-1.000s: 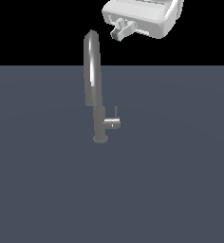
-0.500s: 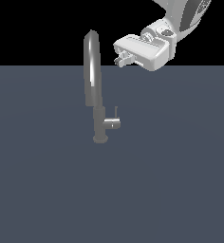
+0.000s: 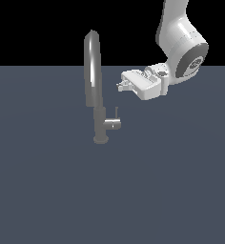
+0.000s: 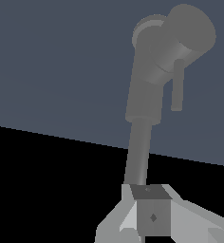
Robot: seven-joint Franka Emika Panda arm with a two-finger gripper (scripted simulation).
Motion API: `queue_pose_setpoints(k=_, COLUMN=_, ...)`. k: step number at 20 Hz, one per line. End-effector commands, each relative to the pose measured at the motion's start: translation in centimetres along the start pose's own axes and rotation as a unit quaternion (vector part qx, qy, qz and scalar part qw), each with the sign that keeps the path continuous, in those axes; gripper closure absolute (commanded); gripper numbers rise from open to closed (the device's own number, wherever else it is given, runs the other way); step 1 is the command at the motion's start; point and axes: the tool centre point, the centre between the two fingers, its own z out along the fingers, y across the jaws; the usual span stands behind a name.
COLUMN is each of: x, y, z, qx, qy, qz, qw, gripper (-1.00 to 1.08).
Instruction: Turn on the faucet by rotating a designated handle.
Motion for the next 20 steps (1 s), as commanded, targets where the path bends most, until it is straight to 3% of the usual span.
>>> queue_pose_setpoints(k=1, x=1.9, y=-0.2, z=0.4, qx=0.024, qy=-0.026, qz=0.023, qw=0.9991, gripper=1.08)
queue_pose_setpoints(k=10, x=6.7, y=-0.4, z=2.0, qx=0.082, qy=-0.087, qz=0.079, qw=0.9896, gripper=1.08)
queue_pose_setpoints(k=20, x=7.7, y=-0.4, z=2.5, qx=0.095, qy=-0.101, qz=0.092, qw=0.9861, gripper=1.08)
